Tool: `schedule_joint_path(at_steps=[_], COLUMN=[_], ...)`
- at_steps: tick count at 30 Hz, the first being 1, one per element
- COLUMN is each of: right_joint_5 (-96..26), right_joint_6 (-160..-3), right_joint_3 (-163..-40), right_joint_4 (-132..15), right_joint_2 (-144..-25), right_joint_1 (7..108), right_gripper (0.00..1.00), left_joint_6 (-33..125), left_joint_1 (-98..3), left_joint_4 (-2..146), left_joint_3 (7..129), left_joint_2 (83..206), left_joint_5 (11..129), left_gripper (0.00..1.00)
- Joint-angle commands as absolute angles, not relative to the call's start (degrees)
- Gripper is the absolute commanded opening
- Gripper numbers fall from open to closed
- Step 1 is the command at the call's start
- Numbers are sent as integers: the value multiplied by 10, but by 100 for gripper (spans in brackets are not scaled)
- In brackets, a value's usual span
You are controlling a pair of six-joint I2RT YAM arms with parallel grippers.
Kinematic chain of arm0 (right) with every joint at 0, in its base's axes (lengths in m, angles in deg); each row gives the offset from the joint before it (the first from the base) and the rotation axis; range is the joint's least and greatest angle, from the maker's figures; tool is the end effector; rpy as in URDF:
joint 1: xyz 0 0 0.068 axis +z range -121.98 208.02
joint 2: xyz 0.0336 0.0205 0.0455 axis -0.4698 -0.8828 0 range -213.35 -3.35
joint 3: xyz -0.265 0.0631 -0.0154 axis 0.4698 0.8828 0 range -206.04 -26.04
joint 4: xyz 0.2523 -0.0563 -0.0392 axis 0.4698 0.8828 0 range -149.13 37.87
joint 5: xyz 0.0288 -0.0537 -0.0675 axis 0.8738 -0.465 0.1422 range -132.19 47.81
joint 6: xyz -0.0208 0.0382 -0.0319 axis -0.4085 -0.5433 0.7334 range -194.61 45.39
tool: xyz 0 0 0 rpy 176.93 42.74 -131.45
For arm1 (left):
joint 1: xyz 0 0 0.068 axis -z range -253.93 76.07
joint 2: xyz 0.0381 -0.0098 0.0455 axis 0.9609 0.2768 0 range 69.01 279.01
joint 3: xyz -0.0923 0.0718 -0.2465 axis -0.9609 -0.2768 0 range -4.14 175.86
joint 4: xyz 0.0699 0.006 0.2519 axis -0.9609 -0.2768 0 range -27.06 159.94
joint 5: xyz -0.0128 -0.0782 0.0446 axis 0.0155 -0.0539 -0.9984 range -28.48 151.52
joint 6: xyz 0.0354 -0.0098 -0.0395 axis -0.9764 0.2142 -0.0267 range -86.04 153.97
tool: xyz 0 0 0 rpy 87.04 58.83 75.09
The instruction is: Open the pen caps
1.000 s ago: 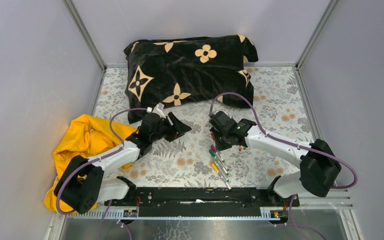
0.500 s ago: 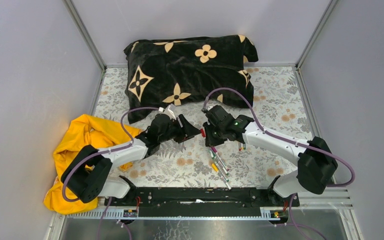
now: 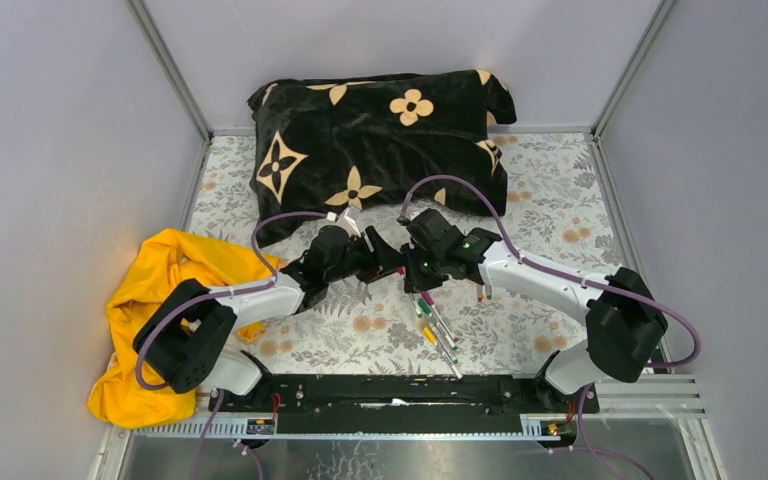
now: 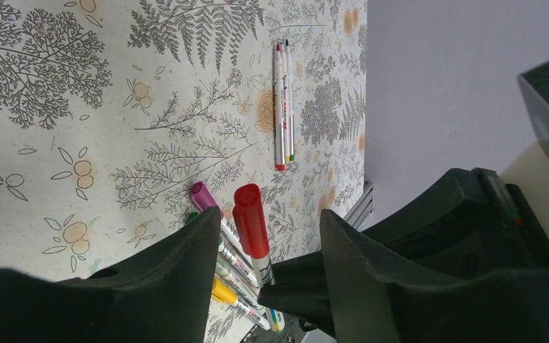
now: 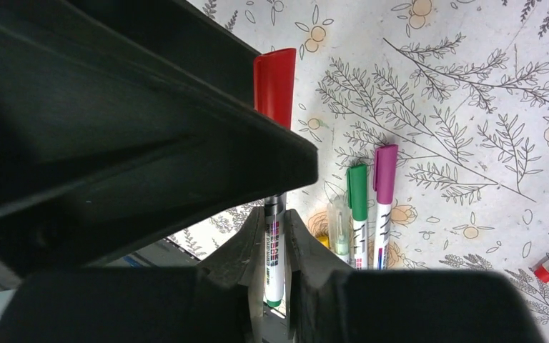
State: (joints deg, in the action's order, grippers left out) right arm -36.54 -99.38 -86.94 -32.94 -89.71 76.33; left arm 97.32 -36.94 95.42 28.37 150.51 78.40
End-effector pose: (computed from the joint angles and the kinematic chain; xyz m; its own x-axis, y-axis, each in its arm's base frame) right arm 0.2090 0.2400 0.2400 -0.8020 -0.2736 -0.5311 -0.4931 0.8049 0.3301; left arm 0.2223 -0.1804 0.1860 -0.8476 -0.4324 -0.3077 0.0688 0.4854 -0.8716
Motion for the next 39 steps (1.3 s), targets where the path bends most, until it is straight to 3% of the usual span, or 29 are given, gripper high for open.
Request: schedule_joint_path(at_steps=[1,7,20,24,28,31,36,39], right_joint_5=[-353,-346,-351,-357,-362,-369,-385,-400], right_joint_6=[-995,-996,-1001,-1003,-1007,-1008,-1002,-998], right_joint_3=[-897,-899,-888,-885,-882,-879,-869,-865], right_joint_4=[-348,-353,-360,-358,-357,-358,-374,-378], right_joint_2=[-900,-904,-893,-884,-873,-862,-836,-823], right_joint_1=[763,763,763,762,763,763,767,772], right_gripper=[7,7,7,7,7,13,30,33], left_joint_6=[979,981,987,988,989,995,1001,1001], left_joint_1=[-365,-365,-364,-364,-365,-365,-365,-364], left_joint_4=[1000,1010,1032,1033,1028,1016,973,934], left_joint_3=[295,291,279,273,266,262,270,281], left_joint_2=[1517,1521,1519,1514,1503,1493,1475,1464], left_joint_5=[781,780,784,783,776,762,739,723], left_gripper=[59,55,35,24,6,0,0,0])
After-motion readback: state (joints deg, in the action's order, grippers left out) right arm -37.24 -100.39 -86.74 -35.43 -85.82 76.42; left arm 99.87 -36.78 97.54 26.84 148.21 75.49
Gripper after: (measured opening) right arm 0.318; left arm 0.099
